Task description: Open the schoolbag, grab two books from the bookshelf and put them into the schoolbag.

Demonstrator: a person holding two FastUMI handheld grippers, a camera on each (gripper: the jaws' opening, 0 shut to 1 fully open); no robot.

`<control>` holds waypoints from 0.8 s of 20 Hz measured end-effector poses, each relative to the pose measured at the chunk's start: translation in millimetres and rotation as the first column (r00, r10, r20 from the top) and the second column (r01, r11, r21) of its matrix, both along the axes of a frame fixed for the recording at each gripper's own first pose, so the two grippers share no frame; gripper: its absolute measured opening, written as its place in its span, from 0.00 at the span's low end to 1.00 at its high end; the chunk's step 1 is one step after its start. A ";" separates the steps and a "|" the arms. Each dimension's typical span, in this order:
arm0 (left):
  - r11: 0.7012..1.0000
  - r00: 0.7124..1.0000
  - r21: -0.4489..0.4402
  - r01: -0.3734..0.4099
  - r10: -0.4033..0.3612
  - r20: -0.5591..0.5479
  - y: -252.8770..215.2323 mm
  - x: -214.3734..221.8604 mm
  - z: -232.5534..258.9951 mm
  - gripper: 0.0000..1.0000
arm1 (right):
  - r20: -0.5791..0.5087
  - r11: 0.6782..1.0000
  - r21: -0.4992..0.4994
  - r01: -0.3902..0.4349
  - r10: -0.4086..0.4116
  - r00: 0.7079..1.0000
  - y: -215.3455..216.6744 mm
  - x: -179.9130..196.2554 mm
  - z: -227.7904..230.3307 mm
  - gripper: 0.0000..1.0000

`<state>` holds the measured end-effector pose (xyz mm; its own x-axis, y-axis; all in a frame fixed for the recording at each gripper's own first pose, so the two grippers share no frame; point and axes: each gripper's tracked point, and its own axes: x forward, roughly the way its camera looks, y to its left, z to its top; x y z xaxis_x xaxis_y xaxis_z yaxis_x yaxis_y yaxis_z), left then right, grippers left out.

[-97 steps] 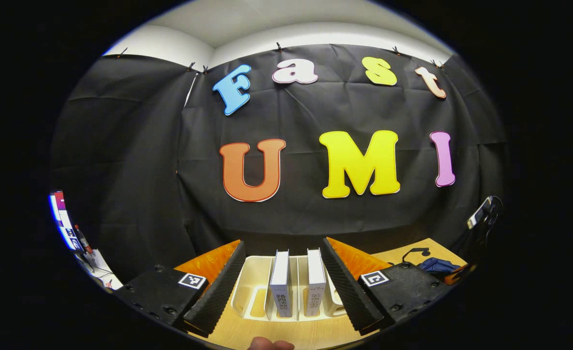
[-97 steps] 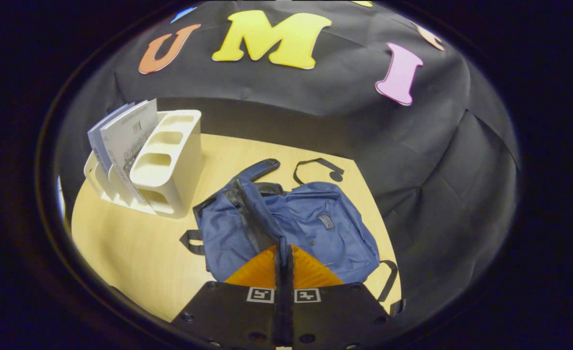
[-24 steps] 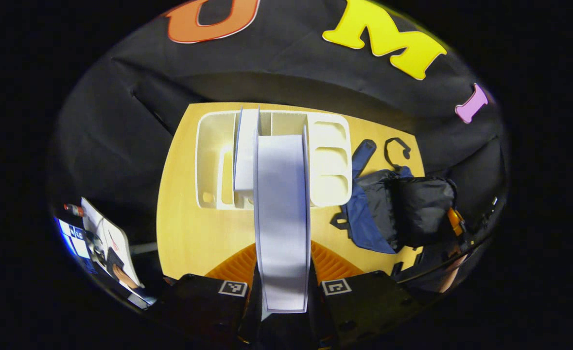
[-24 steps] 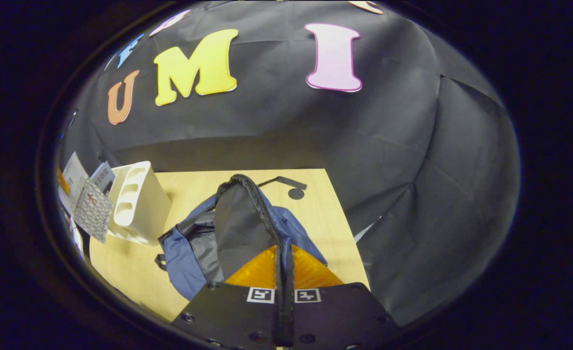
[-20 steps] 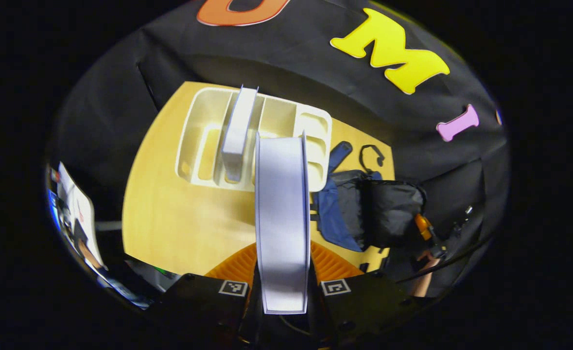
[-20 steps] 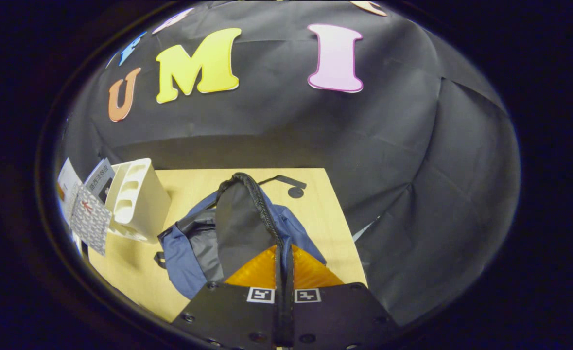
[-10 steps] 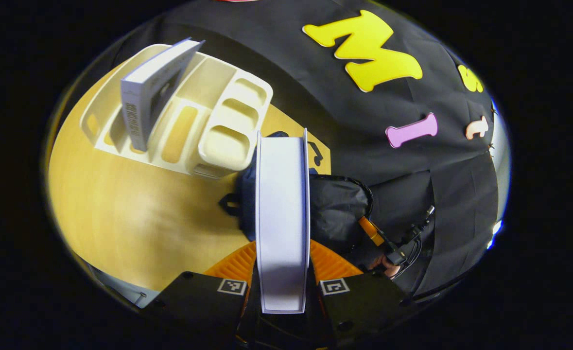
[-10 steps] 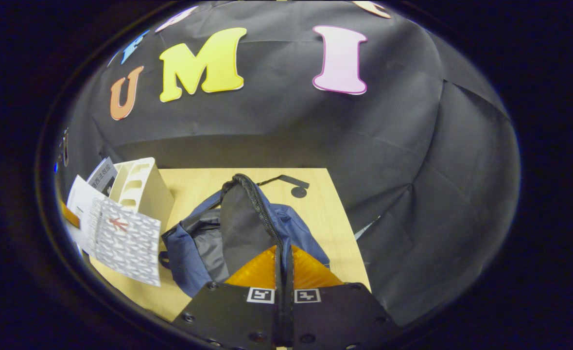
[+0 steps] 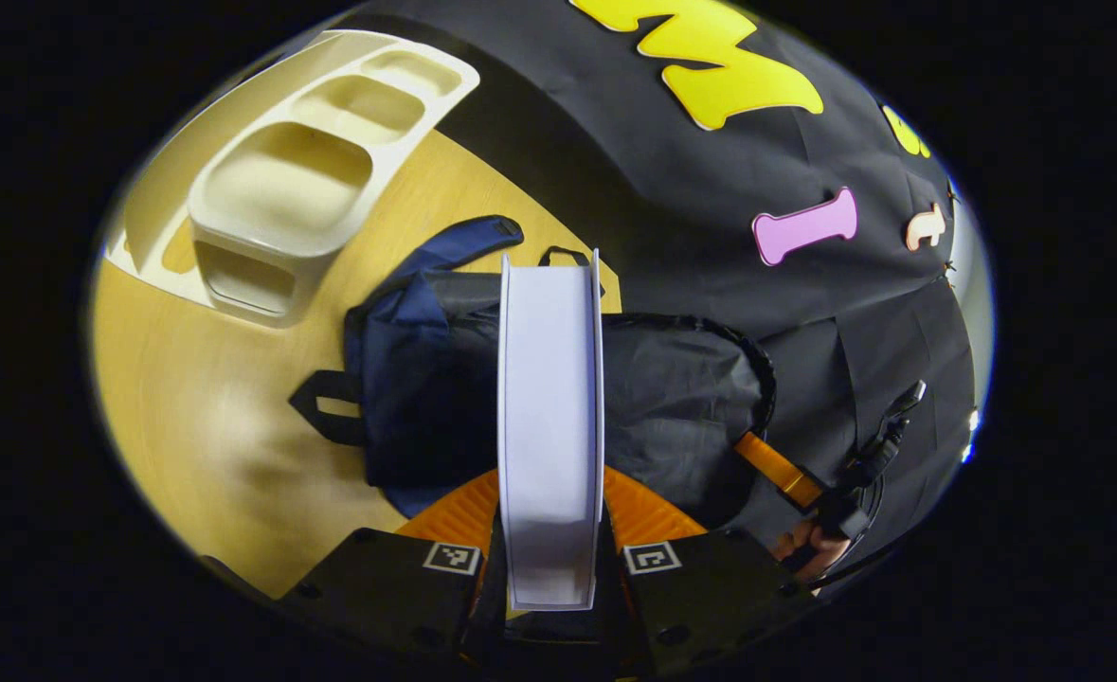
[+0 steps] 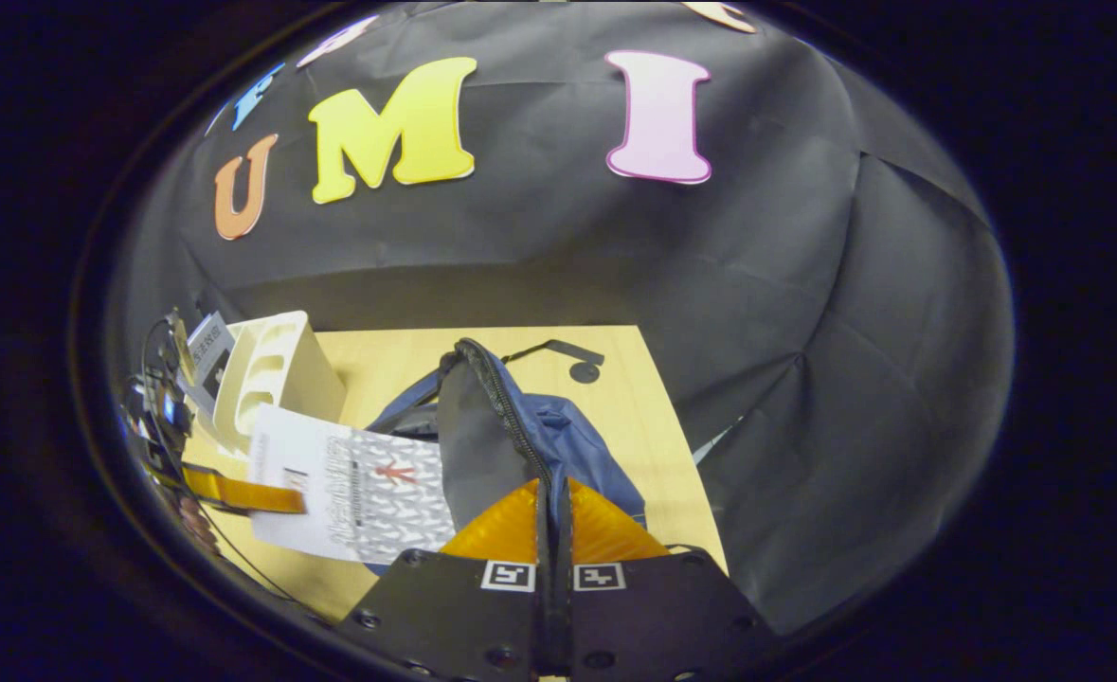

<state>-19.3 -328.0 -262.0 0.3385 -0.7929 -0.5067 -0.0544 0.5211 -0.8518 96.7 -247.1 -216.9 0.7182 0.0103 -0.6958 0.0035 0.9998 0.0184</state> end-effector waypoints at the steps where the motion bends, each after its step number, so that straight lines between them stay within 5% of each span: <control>1: 1.000 1.000 -0.016 0.006 -0.006 -0.005 -9.0 -0.4 -4.7 0.41 | 0.002 1.000 -0.002 0.001 -0.001 1.000 -1.0 0.2 1.0 0.00; 11: 0.989 1.000 -0.147 -0.021 0.022 0.001 -73.5 18.8 -39.5 0.46 | 0.014 1.000 -0.005 0.003 -0.003 1.000 -7.3 7.9 14.3 0.00; 16: 0.964 0.996 -0.258 -0.062 0.044 -0.074 -98.9 23.2 -64.5 0.36 | 0.007 1.000 0.004 0.002 -0.002 1.000 -5.2 9.7 14.0 0.00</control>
